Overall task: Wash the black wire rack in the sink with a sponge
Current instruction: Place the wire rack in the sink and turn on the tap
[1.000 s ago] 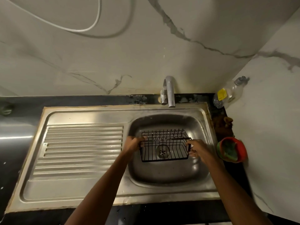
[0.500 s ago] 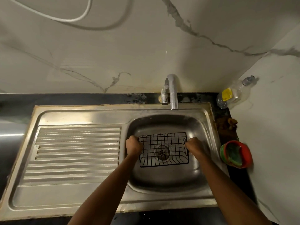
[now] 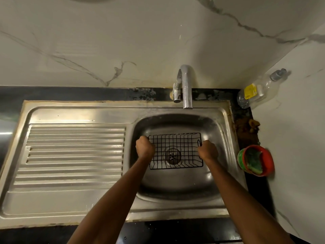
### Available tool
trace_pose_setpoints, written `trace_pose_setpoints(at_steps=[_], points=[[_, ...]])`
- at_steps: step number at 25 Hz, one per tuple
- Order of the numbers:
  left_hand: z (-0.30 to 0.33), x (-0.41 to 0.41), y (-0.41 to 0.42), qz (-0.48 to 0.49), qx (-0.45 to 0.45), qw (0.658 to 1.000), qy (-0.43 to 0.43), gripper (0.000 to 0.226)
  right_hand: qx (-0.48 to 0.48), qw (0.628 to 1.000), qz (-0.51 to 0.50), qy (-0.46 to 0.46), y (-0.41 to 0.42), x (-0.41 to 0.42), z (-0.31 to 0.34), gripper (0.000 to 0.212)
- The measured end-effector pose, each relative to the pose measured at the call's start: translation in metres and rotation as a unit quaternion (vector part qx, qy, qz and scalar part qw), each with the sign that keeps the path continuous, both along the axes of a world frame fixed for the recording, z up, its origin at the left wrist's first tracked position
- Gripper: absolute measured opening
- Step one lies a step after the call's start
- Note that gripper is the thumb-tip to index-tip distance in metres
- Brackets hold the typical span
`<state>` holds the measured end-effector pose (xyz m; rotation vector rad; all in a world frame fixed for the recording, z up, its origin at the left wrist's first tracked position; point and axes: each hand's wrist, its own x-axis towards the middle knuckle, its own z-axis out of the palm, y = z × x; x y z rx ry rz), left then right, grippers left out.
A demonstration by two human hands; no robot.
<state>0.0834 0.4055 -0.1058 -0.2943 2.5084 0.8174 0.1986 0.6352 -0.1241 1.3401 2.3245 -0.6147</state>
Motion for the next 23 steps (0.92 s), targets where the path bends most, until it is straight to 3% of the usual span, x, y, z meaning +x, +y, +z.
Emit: trace_pose_setpoints(at_steps=[11, 17, 20, 23], points=[[-0.007, -0.002, -0.003, -0.009, -0.025, 0.999, 0.020, 0.013, -0.017, 1.000, -0.002, 0.025, 0.001, 0.000, -0.016, 0.026], [0.003, 0.001, -0.004, -0.012, 0.004, 1.000, 0.023, 0.020, -0.022, 0.999, -0.008, 0.041, 0.000, 0.003, -0.016, 0.027], [0.032, 0.000, 0.009, -0.054, 0.038, 0.993, 0.100, 0.021, 0.039, 0.998, 0.001, 0.041, -0.007, 0.006, 0.000, 0.026], [0.078, -0.016, 0.042, -0.101, 0.143, 0.964, 0.200, 0.020, 0.067, 0.990, 0.005, 0.120, -0.029, 0.003, 0.026, 0.019]])
